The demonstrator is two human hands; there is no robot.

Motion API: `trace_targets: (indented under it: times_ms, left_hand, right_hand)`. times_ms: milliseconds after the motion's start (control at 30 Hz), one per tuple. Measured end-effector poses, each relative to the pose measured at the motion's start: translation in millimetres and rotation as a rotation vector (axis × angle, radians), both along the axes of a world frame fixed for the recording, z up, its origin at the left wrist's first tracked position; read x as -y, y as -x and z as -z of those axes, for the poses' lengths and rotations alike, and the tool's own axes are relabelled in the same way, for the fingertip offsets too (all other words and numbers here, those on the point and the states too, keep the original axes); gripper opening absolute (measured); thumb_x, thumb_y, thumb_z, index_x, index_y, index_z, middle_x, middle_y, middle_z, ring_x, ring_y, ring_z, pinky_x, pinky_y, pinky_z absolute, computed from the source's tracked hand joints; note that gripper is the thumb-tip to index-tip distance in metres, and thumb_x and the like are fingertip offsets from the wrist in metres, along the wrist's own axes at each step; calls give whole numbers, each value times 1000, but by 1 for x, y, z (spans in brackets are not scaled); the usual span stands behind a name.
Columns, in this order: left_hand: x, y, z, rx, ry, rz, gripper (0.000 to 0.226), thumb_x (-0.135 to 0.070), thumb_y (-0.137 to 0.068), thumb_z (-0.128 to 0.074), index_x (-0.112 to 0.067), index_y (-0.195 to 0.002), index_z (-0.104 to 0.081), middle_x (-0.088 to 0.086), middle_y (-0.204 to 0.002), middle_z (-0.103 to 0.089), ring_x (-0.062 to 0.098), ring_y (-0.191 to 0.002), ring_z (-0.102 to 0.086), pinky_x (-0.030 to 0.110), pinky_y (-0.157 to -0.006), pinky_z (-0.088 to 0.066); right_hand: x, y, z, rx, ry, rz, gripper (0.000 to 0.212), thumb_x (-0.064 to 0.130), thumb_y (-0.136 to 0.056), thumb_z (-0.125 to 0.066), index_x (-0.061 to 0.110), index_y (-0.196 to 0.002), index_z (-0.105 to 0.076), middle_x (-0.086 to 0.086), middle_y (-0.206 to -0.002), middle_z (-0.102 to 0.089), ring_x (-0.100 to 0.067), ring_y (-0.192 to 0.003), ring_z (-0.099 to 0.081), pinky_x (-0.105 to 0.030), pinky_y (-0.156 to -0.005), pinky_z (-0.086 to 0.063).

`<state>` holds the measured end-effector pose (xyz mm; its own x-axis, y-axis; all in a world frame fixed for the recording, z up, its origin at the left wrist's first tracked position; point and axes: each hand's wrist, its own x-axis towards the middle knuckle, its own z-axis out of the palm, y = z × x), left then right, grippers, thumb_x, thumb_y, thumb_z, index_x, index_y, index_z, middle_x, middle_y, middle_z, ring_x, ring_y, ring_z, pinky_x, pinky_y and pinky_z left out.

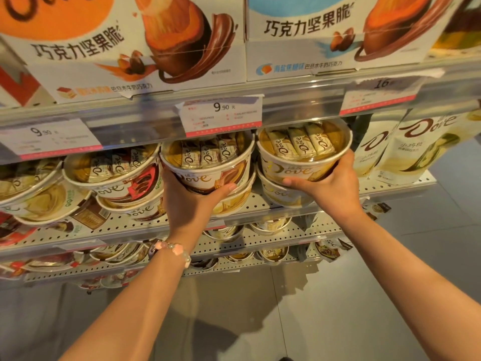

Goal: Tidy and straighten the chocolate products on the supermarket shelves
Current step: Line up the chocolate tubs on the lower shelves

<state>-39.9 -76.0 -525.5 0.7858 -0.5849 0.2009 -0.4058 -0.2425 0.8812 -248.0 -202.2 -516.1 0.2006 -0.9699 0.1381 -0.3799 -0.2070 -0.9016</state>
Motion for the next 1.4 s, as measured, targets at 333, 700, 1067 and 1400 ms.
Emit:
trace_targets:
  times_ms: [333, 700, 1067, 1400]
  left_hand:
    - [-5, 0, 2, 45, -35, 24, 122, -66, -40, -79, -15, -138, -27, -1, -132, -45, -1, -109, -37, 0, -84, -25]
    - [2, 7, 6, -72, 51, 24, 132, -62, -29, -82, -16, -137, -22, 4, -136, -40, 4, -113, -37, 7, -89, -26]
    - [7, 12, 16, -41, 33, -34, 127, -56, -40, -85, -12, -139, -18, 11, -141, -36, 27, -128, -40, 27, -95, -28]
    - [4, 13, 15, -25, 19, -13, 125, -54, -42, -86, -10, -138, -19, 13, -140, -37, 29, -127, -40, 33, -100, -33]
  right_hand:
    - [6, 8, -3, 21, -42, -118, 111, 34, -45, -91, 13, -136, -30, 0, -129, -52, -15, -118, -50, -31, -100, -44]
    - [-12, -6, 4, 163, 61, -39, 120, 32, -45, -92, 21, -142, -21, 5, -135, -44, -8, -126, -43, -35, -109, -37]
    - [-16, -13, 12, 59, 93, 109, 112, 48, -38, -88, 22, -133, -34, 8, -125, -51, -8, -117, -49, -26, -100, -43]
    - [-12, -7, 13, 64, 101, 69, 106, 45, -39, -90, 29, -128, -36, 34, -105, -43, 8, -103, -45, 10, -77, -31]
